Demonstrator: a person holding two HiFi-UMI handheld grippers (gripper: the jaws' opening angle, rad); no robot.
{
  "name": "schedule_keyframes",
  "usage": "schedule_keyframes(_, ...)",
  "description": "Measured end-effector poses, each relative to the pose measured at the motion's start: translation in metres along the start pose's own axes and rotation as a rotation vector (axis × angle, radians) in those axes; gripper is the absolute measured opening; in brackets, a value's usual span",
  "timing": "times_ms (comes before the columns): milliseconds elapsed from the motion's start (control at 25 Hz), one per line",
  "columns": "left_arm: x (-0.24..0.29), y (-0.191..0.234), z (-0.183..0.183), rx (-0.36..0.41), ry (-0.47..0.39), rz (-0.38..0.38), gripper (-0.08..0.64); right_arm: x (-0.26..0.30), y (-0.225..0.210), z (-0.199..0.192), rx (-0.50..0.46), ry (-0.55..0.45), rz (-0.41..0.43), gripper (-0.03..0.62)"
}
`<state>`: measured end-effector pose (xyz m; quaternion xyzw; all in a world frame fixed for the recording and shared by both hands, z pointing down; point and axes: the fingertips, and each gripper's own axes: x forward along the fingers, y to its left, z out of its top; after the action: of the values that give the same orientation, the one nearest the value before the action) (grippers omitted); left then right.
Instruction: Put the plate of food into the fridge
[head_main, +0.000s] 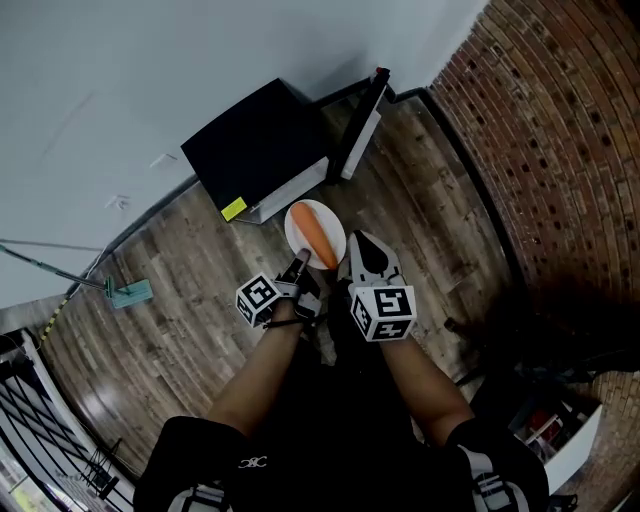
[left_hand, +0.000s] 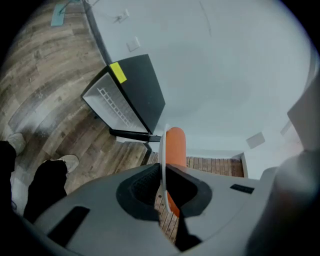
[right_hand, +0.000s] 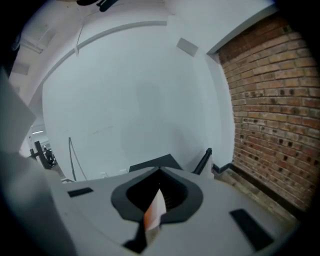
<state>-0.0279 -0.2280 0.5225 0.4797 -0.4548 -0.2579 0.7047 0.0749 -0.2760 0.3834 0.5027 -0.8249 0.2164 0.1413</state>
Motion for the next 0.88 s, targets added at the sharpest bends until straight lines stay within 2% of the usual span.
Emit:
schedule_keyframes(160,0.063,0.074,0.027,0.014,-0.027,-0.015,0.026,0.071,-0.021,-0.055,-0.046,-0.034,0.067,0.014)
schedule_keyframes(360,0.138,0.178,0.08,0.044,-0.088,-0.031,0.026,0.159,-0.048,-0.124,-0.07,-0.148,0.108,0.012)
schedule_keyframes(480,0.177,0.226,0.115,0.054,-0.132,-0.069,0.026,0.204,-0.059,-0.159,-0.086,-0.199,0.118,0.013)
schedule_keyframes(640,0.209,0.261,0.155,0.107,-0.186,-0.115,0.026,0.243,-0.058,-0.2,-0.109,-0.228,0.12,0.012)
schedule_keyframes(760,0.224,0.272,0.18,0.104,-0.248,-0.154,0.026,0.254,-0.045,-0.199,-0.074,-0.248,0.171,0.012)
schedule_keyframes(800,0.227,0.275,0.186,0.091,-0.272,-0.159,0.026,0.252,-0.037,-0.194,-0.092,-0.274,0.197,0.013)
schedule_keyframes(880,0.229,0.282,0.197,0.064,-0.315,-0.153,0.026,0.252,-0.032,-0.198,-0.182,-0.294,0.177,0.012)
